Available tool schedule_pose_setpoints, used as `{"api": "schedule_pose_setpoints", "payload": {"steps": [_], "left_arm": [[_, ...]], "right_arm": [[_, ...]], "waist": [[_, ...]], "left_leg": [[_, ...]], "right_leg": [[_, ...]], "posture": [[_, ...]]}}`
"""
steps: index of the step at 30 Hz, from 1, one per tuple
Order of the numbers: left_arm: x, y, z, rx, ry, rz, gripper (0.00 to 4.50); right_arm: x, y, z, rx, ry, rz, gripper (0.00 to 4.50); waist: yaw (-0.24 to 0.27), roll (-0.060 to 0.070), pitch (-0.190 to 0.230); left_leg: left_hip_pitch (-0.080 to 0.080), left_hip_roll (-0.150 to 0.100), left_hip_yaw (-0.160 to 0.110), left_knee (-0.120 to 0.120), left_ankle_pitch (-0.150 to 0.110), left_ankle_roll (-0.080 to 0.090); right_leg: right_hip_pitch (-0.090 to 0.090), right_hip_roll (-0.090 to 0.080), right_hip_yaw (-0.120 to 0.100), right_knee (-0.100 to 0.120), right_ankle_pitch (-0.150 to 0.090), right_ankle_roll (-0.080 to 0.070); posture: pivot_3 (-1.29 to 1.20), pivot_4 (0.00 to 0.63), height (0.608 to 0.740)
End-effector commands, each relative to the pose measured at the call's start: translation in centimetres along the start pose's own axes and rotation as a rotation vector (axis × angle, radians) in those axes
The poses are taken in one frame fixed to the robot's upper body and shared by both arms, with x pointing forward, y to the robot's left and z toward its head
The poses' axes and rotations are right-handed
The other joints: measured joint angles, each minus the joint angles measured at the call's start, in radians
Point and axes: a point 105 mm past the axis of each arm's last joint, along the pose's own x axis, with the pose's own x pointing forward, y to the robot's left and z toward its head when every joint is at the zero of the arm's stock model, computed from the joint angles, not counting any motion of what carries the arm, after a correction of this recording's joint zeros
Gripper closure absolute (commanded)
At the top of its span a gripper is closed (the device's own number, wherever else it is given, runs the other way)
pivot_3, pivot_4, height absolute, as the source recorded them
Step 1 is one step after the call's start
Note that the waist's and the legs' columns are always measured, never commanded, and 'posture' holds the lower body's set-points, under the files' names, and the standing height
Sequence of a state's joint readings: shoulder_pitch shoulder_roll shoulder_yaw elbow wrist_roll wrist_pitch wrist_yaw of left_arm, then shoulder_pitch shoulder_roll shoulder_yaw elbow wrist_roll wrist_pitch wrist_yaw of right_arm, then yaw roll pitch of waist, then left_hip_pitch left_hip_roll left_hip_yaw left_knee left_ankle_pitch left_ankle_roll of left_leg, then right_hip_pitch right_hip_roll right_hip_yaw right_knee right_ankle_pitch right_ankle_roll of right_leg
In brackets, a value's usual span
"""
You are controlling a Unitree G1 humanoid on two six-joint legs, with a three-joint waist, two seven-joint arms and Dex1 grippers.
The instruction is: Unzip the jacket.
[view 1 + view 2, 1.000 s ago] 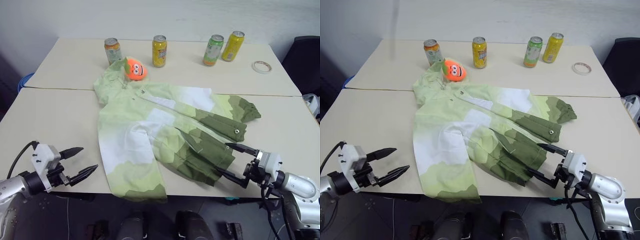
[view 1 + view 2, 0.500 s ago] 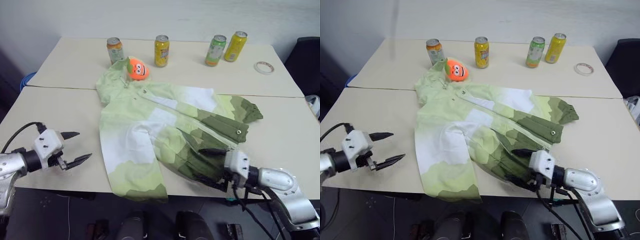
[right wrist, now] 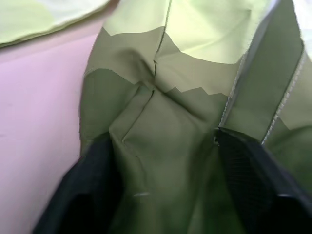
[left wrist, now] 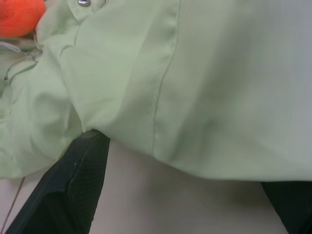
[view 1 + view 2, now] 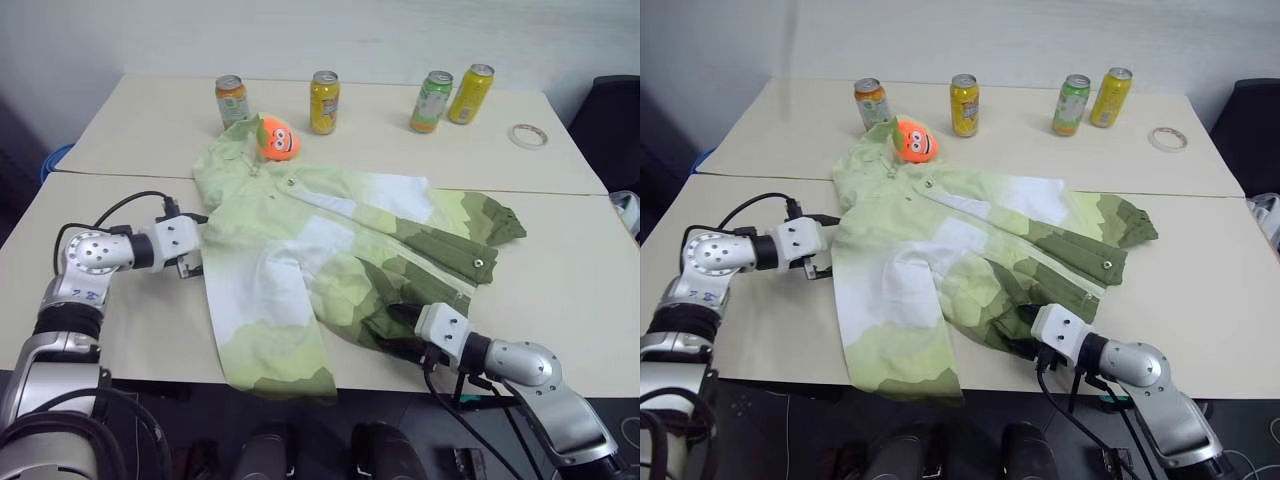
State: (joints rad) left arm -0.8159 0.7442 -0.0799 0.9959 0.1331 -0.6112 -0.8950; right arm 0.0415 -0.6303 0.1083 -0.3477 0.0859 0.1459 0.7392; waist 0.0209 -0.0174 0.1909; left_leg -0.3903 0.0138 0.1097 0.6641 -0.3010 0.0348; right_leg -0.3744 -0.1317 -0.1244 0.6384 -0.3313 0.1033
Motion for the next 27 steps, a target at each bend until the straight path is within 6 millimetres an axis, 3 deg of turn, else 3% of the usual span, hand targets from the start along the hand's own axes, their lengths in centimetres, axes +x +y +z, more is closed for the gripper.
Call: {"api": "schedule_pose_setpoints", "payload": {"steps": [1, 6, 12, 18, 22, 25, 27], "left_arm": [[1.3, -0.7, -0.5, -0.048, -0.002, 0.015, 0.93], [2.3, -3.7, 0.2, -0.106, -0.088, -0.141, 2.56], [-0.5, -9.1, 0.9, -0.212, -0.194, -0.412, 4.47], [-4.9, -13.4, 3.5, -0.296, -0.233, -0.473, 4.47], [-7.5, -17.8, 6.2, -0.400, -0.236, -0.548, 4.47], [-7.7, -18.6, 6.9, -0.444, -0.219, -0.504, 4.47], [-7.8, -18.1, 6.6, -0.513, -0.201, -0.430, 4.47]], "right_arm": [[-0.6, -0.9, -0.3, -0.025, 0.021, -0.077, 2.68], [-2.1, -1.3, -0.8, -0.036, 0.037, -0.091, 4.43], [-5.6, -2.0, -0.8, 0.001, -0.006, 0.006, 4.50], [-10.0, -3.5, -3.1, 0.026, 0.114, 0.081, 4.50], [-12.2, -4.0, -4.4, 0.040, 0.170, 0.105, 4.50], [-12.4, -4.0, -4.6, 0.070, 0.167, 0.094, 4.50], [-11.9, -3.7, -3.6, 0.156, 0.102, 0.104, 4.50]], "waist": [[0.005, -0.001, -0.001], [0.007, -0.002, -0.001], [-0.008, -0.001, -0.002], [-0.033, 0.001, -0.002], [-0.031, 0.003, -0.001], [-0.021, 0.004, 0.000], [-0.014, 0.005, 0.000]], "left_leg": [[0.000, 0.000, 0.000, 0.001, 0.000, 0.001], [0.000, -0.001, -0.001, 0.001, -0.001, 0.002], [0.000, -0.001, 0.001, 0.001, -0.003, 0.003], [0.004, 0.002, 0.000, 0.000, -0.005, 0.003], [0.007, 0.004, -0.004, 0.000, -0.008, 0.001], [0.009, 0.005, -0.005, -0.001, -0.009, 0.000], [0.009, 0.005, -0.005, 0.000, -0.009, 0.000]], "right_leg": [[0.000, -0.001, 0.000, 0.000, 0.000, 0.000], [0.000, -0.002, 0.000, 0.001, 0.000, 0.001], [0.000, -0.001, -0.001, 0.000, 0.000, 0.001], [0.007, -0.003, 0.003, -0.006, 0.000, 0.001], [0.014, -0.005, 0.006, -0.015, 0.000, 0.001], [0.015, -0.004, 0.006, -0.017, 0.000, 0.000], [0.015, -0.005, 0.006, -0.017, 0.000, 0.000]], "posture": [[0.00, 0.150, 0.740], [0.00, 0.150, 0.740], [0.00, 0.150, 0.740], [0.00, 0.150, 0.740], [0.00, 0.150, 0.740], [0.00, 0.150, 0.740], [0.00, 0.150, 0.740]]}}
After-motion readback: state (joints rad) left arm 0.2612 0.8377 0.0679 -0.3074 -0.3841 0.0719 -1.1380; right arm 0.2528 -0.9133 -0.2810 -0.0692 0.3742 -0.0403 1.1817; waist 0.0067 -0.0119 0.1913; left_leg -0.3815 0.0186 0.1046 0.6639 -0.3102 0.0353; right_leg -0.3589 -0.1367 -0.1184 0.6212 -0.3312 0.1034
